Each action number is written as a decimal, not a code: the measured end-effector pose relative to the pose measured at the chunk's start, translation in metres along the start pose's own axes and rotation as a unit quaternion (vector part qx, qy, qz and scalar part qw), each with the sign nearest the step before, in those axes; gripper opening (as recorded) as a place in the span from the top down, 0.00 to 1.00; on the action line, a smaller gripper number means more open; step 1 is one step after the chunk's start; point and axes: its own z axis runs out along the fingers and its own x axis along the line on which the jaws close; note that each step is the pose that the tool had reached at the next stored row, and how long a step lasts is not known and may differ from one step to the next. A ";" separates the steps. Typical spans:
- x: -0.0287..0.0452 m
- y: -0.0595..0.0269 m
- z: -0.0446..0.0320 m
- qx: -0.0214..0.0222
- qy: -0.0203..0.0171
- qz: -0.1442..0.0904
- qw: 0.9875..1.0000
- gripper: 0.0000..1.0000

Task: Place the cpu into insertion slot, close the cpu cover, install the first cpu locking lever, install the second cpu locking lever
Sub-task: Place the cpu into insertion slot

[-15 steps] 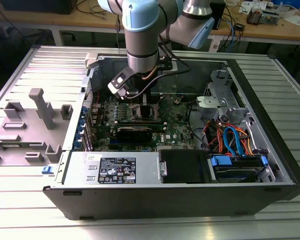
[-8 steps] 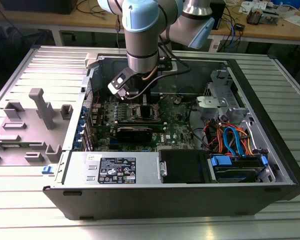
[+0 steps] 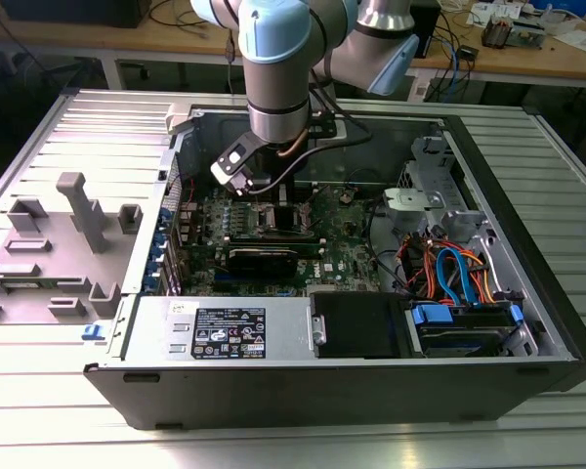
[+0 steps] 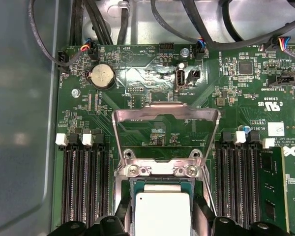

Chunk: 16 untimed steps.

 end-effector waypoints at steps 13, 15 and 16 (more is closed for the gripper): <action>0.0001 0.0015 -0.0104 0.001 -0.004 -0.001 1.000 0.38; 0.0001 0.0019 -0.0127 0.002 -0.005 -0.001 1.000 0.38; 0.0001 0.0024 -0.0170 0.002 -0.007 -0.001 1.000 0.38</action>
